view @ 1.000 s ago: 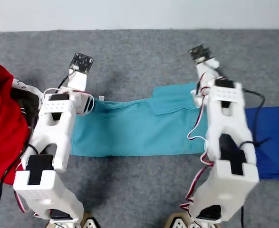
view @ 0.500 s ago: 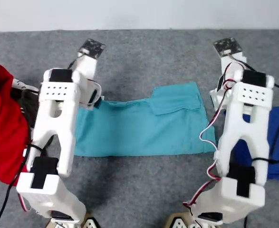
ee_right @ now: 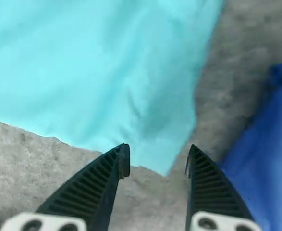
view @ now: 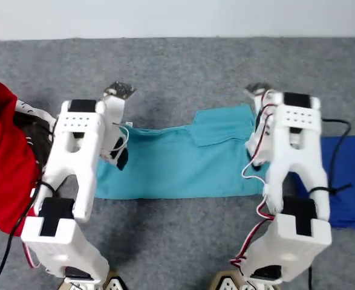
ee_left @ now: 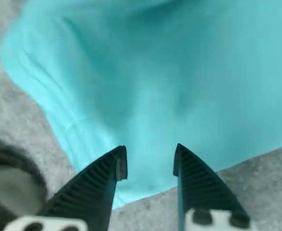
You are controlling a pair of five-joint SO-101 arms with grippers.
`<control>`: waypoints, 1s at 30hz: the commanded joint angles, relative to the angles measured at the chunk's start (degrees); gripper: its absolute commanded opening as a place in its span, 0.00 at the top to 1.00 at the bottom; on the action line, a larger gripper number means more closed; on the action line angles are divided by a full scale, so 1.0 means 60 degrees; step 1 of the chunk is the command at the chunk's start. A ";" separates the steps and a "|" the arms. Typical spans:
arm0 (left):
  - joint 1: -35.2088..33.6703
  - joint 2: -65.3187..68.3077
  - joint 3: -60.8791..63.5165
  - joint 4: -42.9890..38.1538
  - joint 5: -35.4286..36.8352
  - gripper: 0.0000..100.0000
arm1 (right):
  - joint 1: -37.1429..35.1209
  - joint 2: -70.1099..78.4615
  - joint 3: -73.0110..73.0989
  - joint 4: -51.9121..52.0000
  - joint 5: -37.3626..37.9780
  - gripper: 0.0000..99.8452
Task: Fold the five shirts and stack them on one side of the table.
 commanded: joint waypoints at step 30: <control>-0.1465 0.1509 0.0535 0.0015 -0.0747 0.91 | 0.1546 -0.3744 0.5275 -0.1297 0.0996 0.80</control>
